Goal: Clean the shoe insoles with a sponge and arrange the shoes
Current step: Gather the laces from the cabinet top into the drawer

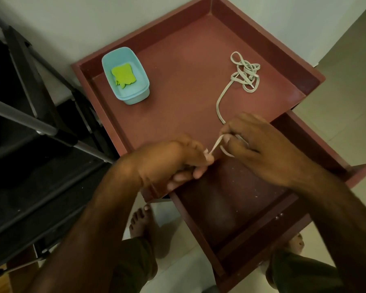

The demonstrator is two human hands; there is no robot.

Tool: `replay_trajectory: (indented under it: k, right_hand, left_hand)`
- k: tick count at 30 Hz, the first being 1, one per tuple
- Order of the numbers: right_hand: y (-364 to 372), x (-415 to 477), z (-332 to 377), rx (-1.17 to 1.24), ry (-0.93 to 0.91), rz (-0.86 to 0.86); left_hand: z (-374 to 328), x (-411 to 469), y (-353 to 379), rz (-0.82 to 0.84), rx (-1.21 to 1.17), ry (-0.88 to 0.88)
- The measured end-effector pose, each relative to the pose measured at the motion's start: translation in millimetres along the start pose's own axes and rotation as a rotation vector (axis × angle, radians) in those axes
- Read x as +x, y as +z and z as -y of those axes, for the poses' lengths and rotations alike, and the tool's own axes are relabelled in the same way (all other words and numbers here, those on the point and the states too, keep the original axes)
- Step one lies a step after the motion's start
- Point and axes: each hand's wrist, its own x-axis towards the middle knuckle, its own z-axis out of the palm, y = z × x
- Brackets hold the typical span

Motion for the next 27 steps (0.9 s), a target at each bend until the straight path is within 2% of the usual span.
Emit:
replay_trajectory:
  k: [2, 4, 6, 8, 9, 10, 11, 12, 13, 14, 16, 18, 20, 22, 23, 25, 26, 27]
  right_hand:
    - [-1, 1, -2, 0.02, 0.003, -0.058]
    - [-4, 1, 3, 0.144, 0.026, -0.082]
    - [0, 0, 12, 0.277, 0.063, -0.038]
    - [12, -2, 27, 0.337, 0.06, 0.071]
    - [20, -4, 32, 0.352, 0.05, 0.144]
    - [26, -5, 35, 0.371, 0.052, 0.224]
    - [29, -6, 37, 0.396, 0.064, 0.298]
    - [27, -6, 36, 0.415, 0.074, 0.335]
    - [24, -4, 33, 0.413, 0.081, 0.321]
    - [18, -3, 29, 0.384, 0.081, 0.271]
    - [6, -2, 14, 0.254, 0.076, 0.141]
    - [-5, -2, 1, 0.134, 0.051, 0.032]
    - [-11, -2, -6, 0.139, 0.029, -0.079]
    - [-9, 0, -8, 0.18, 0.018, -0.158]
    - [-6, 1, -6, 0.211, 0.034, -0.154]
    - [2, 0, 2, 0.296, 0.106, -0.052]
    - [6, -1, 7, 0.335, 0.132, 0.043]
    - [10, -3, 15, 0.363, 0.138, 0.158]
  left_hand:
    - [-7, -7, -4, 0.186, -0.241, 0.05]
    - [-13, -8, -3, 0.227, -0.472, 0.228]
    - [-18, 0, 6, 0.142, -0.7, 0.424]
    - [-21, 14, 19, -0.07, -0.822, 0.549]
    - [-19, 20, 22, -0.231, -0.739, 0.583]
    - [-15, 26, 22, -0.417, -0.539, 0.592]
    - [-10, 28, 19, -0.583, -0.261, 0.589]
    - [-4, 29, 14, -0.668, 0.025, 0.568]
    - [1, 27, 9, -0.661, 0.255, 0.522]
    - [4, 23, 5, -0.598, 0.387, 0.454]
    - [7, 16, 2, -0.413, 0.431, 0.275]
    - [7, 11, 2, -0.229, 0.314, 0.117]
    - [4, 5, 5, -0.025, 0.081, 0.031]
    - [-5, 1, 11, 0.159, -0.199, 0.083]
    - [-11, 1, 17, 0.193, -0.347, 0.183]
    - [-17, 10, 26, 0.067, -0.597, 0.406]
    - [-18, 15, 30, -0.071, -0.633, 0.473]
    - [-16, 20, 31, -0.23, -0.572, 0.496]
